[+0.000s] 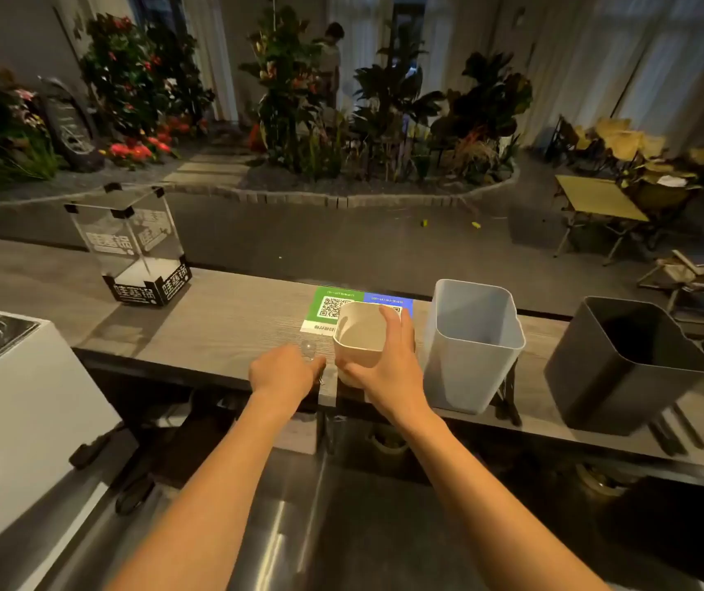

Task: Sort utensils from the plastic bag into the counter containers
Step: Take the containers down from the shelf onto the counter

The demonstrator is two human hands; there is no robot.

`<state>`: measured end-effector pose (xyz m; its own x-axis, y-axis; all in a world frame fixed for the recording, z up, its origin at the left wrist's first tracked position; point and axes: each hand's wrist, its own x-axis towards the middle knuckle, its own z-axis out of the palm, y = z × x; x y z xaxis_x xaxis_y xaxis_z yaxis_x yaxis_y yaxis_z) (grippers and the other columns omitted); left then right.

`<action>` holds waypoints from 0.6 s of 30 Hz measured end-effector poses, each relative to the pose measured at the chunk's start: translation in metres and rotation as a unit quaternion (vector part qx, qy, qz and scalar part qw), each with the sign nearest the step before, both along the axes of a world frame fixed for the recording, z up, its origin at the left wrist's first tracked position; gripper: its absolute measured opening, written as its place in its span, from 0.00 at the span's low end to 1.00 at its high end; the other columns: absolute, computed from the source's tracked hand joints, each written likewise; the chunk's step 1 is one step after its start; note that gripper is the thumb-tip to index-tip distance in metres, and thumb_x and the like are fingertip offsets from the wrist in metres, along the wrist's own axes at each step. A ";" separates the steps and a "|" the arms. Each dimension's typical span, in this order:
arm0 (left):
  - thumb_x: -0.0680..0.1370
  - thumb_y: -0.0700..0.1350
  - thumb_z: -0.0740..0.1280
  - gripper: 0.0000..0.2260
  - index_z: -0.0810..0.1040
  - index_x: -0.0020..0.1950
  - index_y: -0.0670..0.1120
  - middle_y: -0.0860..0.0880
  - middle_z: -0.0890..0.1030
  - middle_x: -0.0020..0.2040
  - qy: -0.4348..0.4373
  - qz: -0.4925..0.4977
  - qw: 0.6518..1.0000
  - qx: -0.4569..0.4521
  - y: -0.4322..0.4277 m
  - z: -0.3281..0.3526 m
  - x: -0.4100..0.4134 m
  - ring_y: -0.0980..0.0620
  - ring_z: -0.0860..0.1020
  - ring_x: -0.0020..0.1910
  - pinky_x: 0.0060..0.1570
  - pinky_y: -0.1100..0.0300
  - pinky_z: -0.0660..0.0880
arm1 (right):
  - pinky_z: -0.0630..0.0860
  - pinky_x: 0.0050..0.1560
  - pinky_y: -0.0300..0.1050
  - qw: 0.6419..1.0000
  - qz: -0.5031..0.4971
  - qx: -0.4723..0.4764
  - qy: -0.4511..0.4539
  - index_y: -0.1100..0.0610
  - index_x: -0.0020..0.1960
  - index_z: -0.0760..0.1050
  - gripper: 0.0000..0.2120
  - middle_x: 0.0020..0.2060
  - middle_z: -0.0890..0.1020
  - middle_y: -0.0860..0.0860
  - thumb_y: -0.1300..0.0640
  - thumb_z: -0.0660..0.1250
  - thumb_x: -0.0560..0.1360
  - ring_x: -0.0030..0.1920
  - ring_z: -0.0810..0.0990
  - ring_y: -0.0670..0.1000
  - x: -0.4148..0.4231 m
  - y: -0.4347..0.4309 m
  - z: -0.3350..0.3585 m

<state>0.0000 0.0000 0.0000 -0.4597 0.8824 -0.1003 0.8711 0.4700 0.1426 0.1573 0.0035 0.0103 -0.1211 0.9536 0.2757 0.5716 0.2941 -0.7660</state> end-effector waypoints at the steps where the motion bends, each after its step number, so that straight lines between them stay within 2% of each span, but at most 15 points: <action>1: 0.81 0.64 0.60 0.22 0.74 0.40 0.47 0.50 0.77 0.36 -0.020 -0.010 1.000 0.001 0.000 0.000 -0.002 0.53 0.75 0.34 0.35 0.59 0.70 | 0.72 0.69 0.54 1.000 0.001 0.002 0.013 0.44 0.76 0.56 0.45 0.75 0.60 0.46 0.43 0.79 0.68 0.73 0.63 0.50 0.000 0.002 -0.002; 4: 0.83 0.54 0.61 0.13 0.77 0.49 0.46 0.50 0.78 0.39 -0.041 -0.037 0.998 -0.012 0.005 0.000 -0.008 0.52 0.77 0.39 0.41 0.57 0.72 | 0.70 0.69 0.52 0.999 -0.005 -0.026 0.029 0.45 0.78 0.52 0.49 0.76 0.60 0.46 0.43 0.79 0.68 0.74 0.62 0.49 -0.001 0.004 -0.005; 9: 0.82 0.53 0.64 0.10 0.73 0.50 0.47 0.50 0.75 0.40 -0.026 -0.072 0.996 -0.037 0.009 0.005 -0.006 0.50 0.78 0.45 0.47 0.57 0.74 | 0.73 0.66 0.50 0.998 -0.026 -0.046 0.043 0.48 0.78 0.45 0.57 0.73 0.63 0.49 0.38 0.80 0.63 0.72 0.66 0.52 -0.004 0.008 -0.007; 11: 0.82 0.52 0.64 0.09 0.74 0.54 0.47 0.49 0.77 0.43 -0.018 -0.083 0.996 -0.042 0.011 0.003 -0.005 0.50 0.78 0.46 0.48 0.56 0.76 | 0.73 0.68 0.54 0.998 -0.024 -0.056 0.025 0.48 0.78 0.47 0.58 0.74 0.61 0.49 0.38 0.80 0.62 0.73 0.63 0.53 -0.004 0.011 -0.008; 14: 0.81 0.51 0.64 0.10 0.76 0.57 0.46 0.48 0.75 0.43 -0.005 -0.086 0.995 -0.056 0.014 0.003 -0.002 0.50 0.77 0.46 0.48 0.56 0.76 | 0.73 0.68 0.54 0.998 -0.015 -0.062 0.021 0.46 0.77 0.51 0.55 0.73 0.62 0.48 0.37 0.81 0.60 0.73 0.64 0.52 -0.003 0.014 -0.010; 16: 0.81 0.50 0.64 0.10 0.77 0.58 0.46 0.48 0.74 0.41 0.014 -0.090 0.993 -0.070 0.015 0.005 0.000 0.50 0.77 0.46 0.46 0.57 0.75 | 0.76 0.66 0.56 0.996 -0.006 -0.074 0.040 0.44 0.76 0.51 0.55 0.71 0.66 0.47 0.36 0.80 0.59 0.70 0.68 0.52 -0.002 0.015 -0.010; 18: 0.81 0.49 0.65 0.10 0.76 0.60 0.46 0.48 0.75 0.44 0.029 -0.098 0.992 -0.081 0.015 0.006 0.002 0.50 0.77 0.47 0.46 0.57 0.75 | 0.79 0.60 0.54 0.994 -0.001 -0.091 0.061 0.43 0.75 0.49 0.55 0.67 0.71 0.47 0.36 0.79 0.59 0.65 0.74 0.52 -0.001 0.013 -0.008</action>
